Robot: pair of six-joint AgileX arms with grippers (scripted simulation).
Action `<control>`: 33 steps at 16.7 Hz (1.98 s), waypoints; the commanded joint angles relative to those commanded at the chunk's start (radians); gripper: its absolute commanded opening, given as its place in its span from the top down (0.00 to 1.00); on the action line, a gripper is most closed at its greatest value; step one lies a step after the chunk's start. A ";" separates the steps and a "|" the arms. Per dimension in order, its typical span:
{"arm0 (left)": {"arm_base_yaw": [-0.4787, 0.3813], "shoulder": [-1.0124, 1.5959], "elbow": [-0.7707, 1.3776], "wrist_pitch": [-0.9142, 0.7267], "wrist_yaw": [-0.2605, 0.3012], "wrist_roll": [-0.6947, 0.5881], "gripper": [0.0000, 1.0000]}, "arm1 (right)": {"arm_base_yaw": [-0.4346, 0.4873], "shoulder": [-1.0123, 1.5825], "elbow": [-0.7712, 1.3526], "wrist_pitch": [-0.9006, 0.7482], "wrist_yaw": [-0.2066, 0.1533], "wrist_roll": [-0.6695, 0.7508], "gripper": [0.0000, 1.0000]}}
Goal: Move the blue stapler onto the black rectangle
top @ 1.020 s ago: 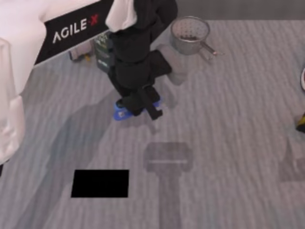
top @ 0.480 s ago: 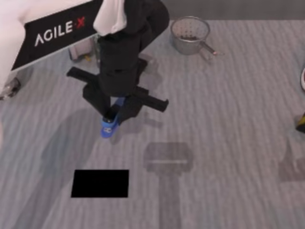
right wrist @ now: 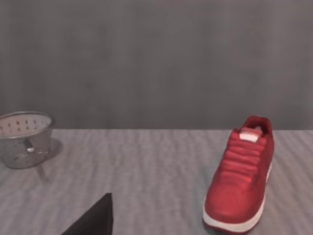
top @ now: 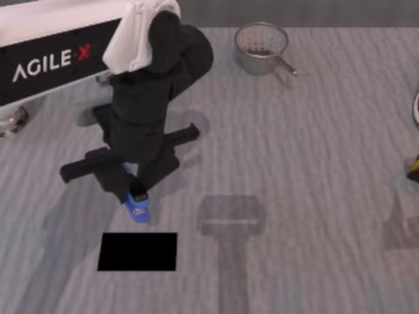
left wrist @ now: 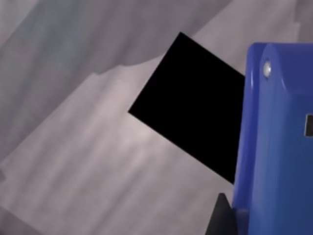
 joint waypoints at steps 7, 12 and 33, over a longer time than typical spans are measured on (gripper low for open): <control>0.014 -0.132 -0.174 0.110 0.059 -0.695 1.00 | 0.000 0.000 0.000 0.000 0.000 0.000 0.00; 0.025 -0.206 -0.242 0.194 0.101 -0.961 1.00 | 0.000 0.000 0.000 0.000 0.000 0.000 0.00; 0.034 -0.089 -0.514 0.601 0.109 -0.990 1.00 | 0.000 0.000 0.000 0.000 0.000 0.000 0.00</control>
